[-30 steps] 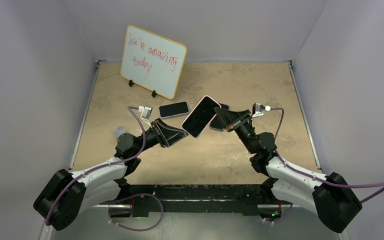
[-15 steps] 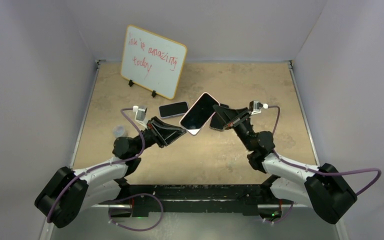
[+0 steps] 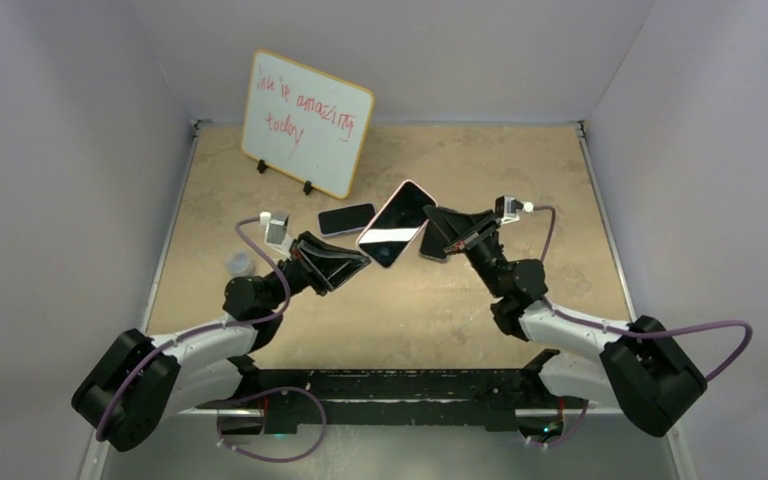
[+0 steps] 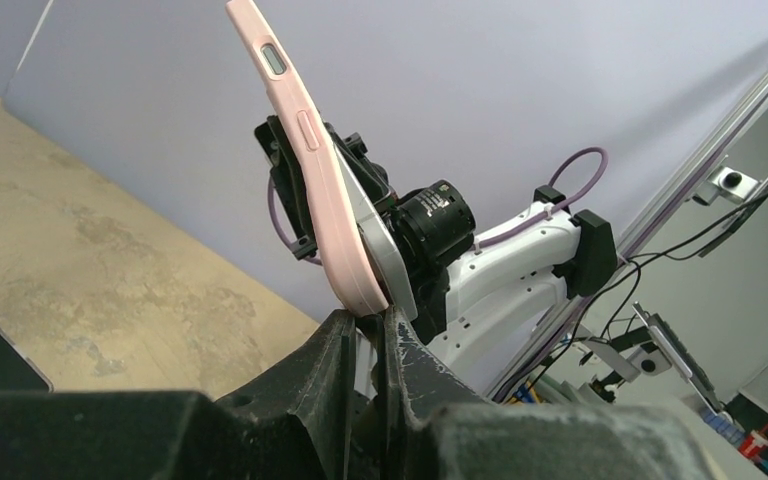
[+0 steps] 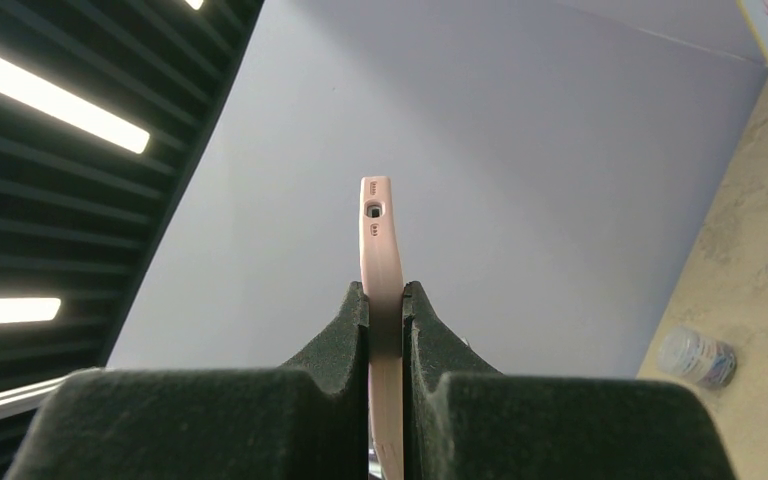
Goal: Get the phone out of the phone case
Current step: Remove the phone case from the phone.
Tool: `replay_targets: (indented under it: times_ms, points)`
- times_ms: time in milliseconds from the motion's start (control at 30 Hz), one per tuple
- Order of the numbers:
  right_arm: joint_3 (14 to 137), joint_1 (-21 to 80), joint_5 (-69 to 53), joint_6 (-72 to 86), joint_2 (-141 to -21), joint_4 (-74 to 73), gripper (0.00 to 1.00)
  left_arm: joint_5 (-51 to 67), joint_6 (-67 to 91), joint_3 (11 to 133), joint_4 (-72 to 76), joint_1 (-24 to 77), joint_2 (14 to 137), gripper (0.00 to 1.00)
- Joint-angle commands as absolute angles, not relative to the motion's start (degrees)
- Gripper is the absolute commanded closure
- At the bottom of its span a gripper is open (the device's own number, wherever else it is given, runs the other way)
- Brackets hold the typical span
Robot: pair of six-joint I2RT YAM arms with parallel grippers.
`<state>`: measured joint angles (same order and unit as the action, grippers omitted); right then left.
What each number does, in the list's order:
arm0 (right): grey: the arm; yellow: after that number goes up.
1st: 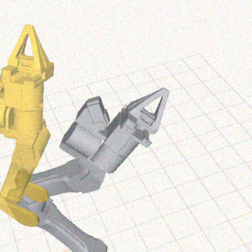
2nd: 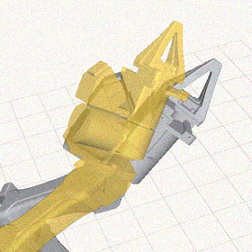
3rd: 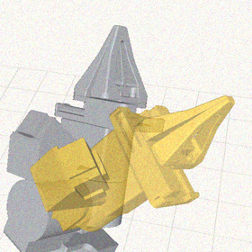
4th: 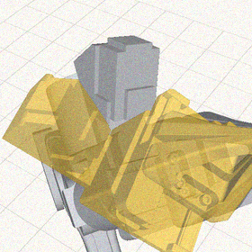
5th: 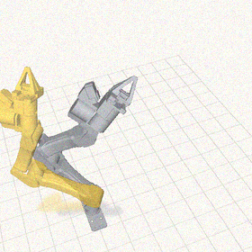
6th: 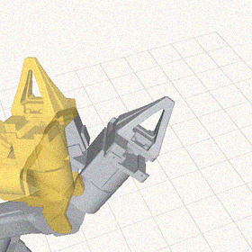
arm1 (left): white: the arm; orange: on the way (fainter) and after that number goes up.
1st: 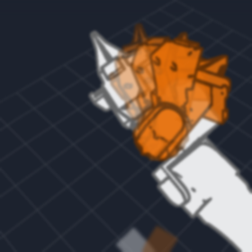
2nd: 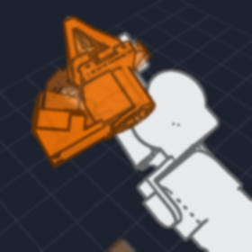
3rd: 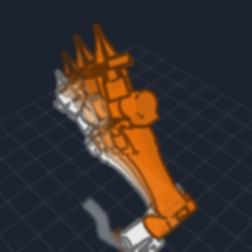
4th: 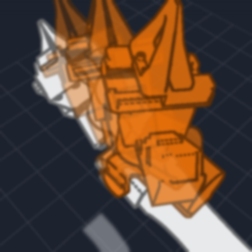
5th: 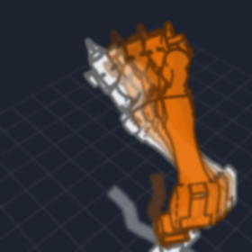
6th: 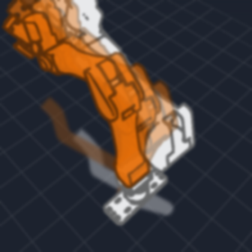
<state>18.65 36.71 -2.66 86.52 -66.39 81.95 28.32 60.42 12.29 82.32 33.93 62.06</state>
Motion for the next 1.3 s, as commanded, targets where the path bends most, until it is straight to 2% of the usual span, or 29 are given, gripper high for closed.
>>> replay_targets:
  times_ms: [0,133,267,400,567,733,1067,1267]
  points:
    - [20.86,39.49,-14.83,87.3,-63.48,84.39,1.0,23.95,59.46,12.52,81.25,33.79,63.44,0.81]
    - [22.0,38.95,-11.67,78.99,-59.4,73.89,1.0,24.17,61.08,10.54,80.61,33.84,61.79,0.66]
    - [23.12,38.18,-8.38,73.03,-55.36,65.26,1.0,23.73,61.15,8.41,77.15,33.65,58.26,0.56]
    - [23.49,37.67,-7.39,71.06,-53.67,61.69,1.0,22.04,59.72,7.42,69.77,32.74,52.65,0.49]
    - [23.04,37.14,-7.79,71.85,-54.08,61.85,1.0,21.01,55.47,9.97,56.78,32.56,47.98,0.48]
    - [23.54,36.96,-9.36,73.04,-55.28,63.59,1.0,21.8,54.75,11.32,54.08,32.51,48.63,0.5]
    - [23.2,36.14,-14.93,80.32,-58.82,72.23,1.0,22.76,54.23,11.32,56.48,32.26,51.08,0.77]
    - [23.65,36.12,-18.21,86.01,-61.64,80.37,1.0,23.03,52.9,12.33,56.23,32.01,51.77,0.83]
